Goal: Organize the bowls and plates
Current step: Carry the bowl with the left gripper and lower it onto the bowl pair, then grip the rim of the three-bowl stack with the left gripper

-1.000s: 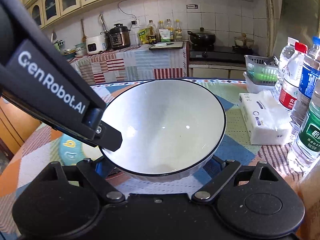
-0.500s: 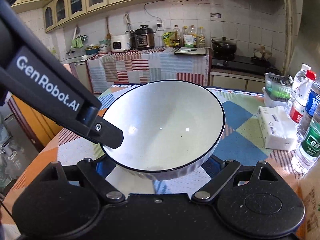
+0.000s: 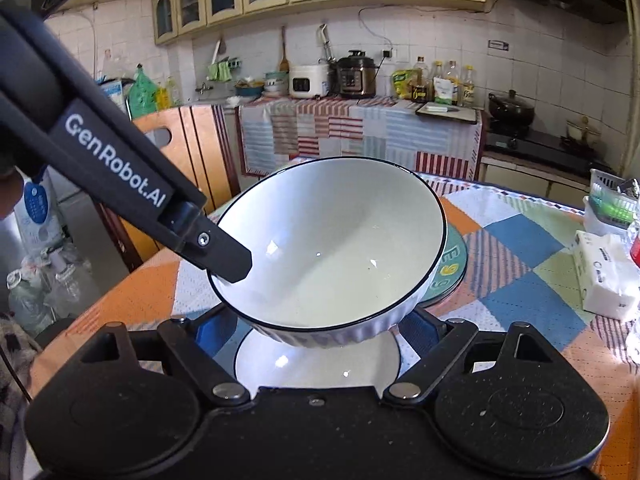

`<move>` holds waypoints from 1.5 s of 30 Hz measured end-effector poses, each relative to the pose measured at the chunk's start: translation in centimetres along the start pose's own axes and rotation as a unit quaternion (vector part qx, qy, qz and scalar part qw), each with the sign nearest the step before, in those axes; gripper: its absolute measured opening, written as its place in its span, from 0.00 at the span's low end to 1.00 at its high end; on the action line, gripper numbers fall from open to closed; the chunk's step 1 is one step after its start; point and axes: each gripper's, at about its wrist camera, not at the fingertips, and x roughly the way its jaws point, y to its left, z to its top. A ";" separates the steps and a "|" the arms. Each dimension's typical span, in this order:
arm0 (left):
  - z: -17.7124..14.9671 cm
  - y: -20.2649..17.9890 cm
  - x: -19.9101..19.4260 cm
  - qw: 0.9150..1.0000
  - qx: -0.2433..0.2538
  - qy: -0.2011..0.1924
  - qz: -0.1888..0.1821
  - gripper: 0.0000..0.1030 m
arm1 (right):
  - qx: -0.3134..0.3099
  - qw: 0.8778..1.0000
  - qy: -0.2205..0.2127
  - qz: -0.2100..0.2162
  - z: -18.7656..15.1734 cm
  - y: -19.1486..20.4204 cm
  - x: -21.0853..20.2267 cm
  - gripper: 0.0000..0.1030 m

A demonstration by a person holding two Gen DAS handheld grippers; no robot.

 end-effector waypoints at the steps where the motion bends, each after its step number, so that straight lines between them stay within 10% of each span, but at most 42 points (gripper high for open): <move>1: -0.2 0.2 0.5 1.000 -0.002 0.005 0.000 0.15 | -0.001 1.000 0.007 0.001 -0.2 0.2 0.3 0.87; 30: -2.0 1.4 5.0 0.998 -0.038 0.055 -0.020 0.16 | -0.012 0.997 0.078 -0.006 -2.5 -0.1 0.6 0.88; 45: -2.6 1.1 -0.4 0.999 -0.030 0.010 -0.029 0.17 | -0.018 0.998 0.066 0.002 -2.7 0.2 -3.4 0.88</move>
